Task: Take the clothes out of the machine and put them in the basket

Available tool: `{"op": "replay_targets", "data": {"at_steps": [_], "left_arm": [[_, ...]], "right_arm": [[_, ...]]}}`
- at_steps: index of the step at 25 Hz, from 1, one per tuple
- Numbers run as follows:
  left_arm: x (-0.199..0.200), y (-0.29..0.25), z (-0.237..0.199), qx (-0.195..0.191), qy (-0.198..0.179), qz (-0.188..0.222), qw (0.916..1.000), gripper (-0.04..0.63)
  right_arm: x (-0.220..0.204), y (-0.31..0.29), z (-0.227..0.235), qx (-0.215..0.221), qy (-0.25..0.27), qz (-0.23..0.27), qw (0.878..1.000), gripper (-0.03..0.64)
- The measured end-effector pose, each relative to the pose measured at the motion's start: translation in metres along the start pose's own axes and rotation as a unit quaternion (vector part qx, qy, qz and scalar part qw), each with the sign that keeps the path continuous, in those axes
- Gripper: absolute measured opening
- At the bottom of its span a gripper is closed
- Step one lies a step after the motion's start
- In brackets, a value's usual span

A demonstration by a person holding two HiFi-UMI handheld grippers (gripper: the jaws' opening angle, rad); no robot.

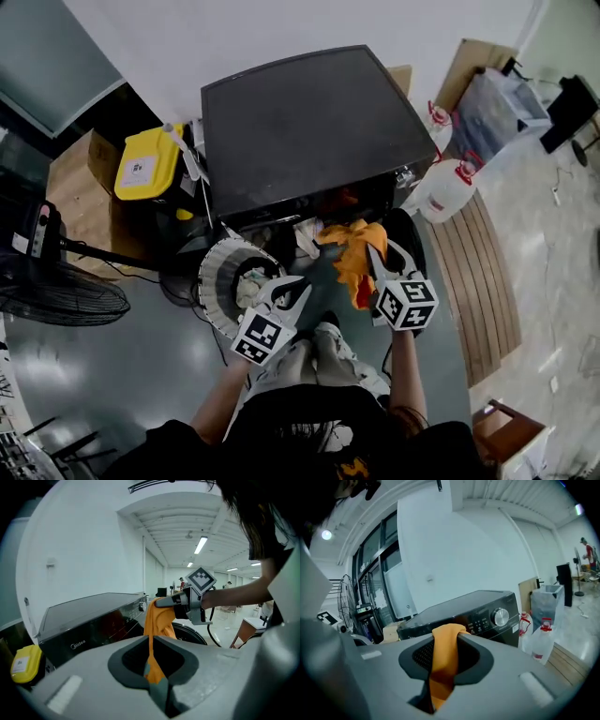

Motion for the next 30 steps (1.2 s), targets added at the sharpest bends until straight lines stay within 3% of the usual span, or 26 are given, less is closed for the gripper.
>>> {"op": "replay_targets", "data": {"at_steps": [10,17,22,30], "left_arm": [[0.017,-0.004,-0.003,0.005,-0.008,-0.005,0.9999,0.092],[0.015,-0.017,0.001,-0.015,-0.016,-0.030,0.9993,0.271],[0.028,-0.020,-0.009,-0.020,0.041,0.001,0.9990,0.396],[0.030,-0.012,-0.039,0.024,0.060,0.028,0.9975,0.410]], "right_arm": [[0.062,0.042,-0.061,0.092,0.041,0.029,0.994,0.092],[0.097,0.058,-0.107,0.172,0.067,0.054,0.981,0.092],[0.122,0.056,-0.142,0.218,0.086,0.062,0.970,0.092],[0.128,0.056,-0.214,0.290,0.120,0.060,0.947,0.092]]}}
Point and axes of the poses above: the fingertips, and each gripper's own axes: y backward along the fingers, z to its right, x out of its top, the point moved 4 cm from there along y, backward along the fingers, and after that the axes turned 14 degrees about -y, right-handed, at the moved point
